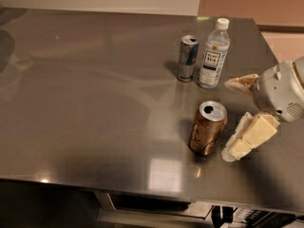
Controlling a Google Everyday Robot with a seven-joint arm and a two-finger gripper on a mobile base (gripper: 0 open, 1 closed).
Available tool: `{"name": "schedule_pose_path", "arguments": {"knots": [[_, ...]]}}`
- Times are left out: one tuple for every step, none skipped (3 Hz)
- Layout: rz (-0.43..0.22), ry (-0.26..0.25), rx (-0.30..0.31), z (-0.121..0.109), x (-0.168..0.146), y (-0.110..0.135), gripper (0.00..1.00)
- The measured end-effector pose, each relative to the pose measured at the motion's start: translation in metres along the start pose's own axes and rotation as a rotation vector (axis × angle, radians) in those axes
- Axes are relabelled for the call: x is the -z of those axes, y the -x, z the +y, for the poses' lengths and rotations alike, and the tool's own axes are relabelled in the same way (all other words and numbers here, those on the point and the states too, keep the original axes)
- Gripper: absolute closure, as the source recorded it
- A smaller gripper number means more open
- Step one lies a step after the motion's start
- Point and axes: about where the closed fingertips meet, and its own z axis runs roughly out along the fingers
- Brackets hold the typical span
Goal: Knock orange can over
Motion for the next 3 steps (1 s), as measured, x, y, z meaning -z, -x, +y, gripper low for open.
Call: {"name": "schedule_pose_path", "arguments": {"knots": [[-0.058,0.011,-0.015,0.005,-0.015,0.002,0.00],[-0.094,0.011,-0.026,0.007,-0.025,0.006,0.18],[-0.116,0.009,-0.040,0.007,-0.028,0.010,0.41]]}}
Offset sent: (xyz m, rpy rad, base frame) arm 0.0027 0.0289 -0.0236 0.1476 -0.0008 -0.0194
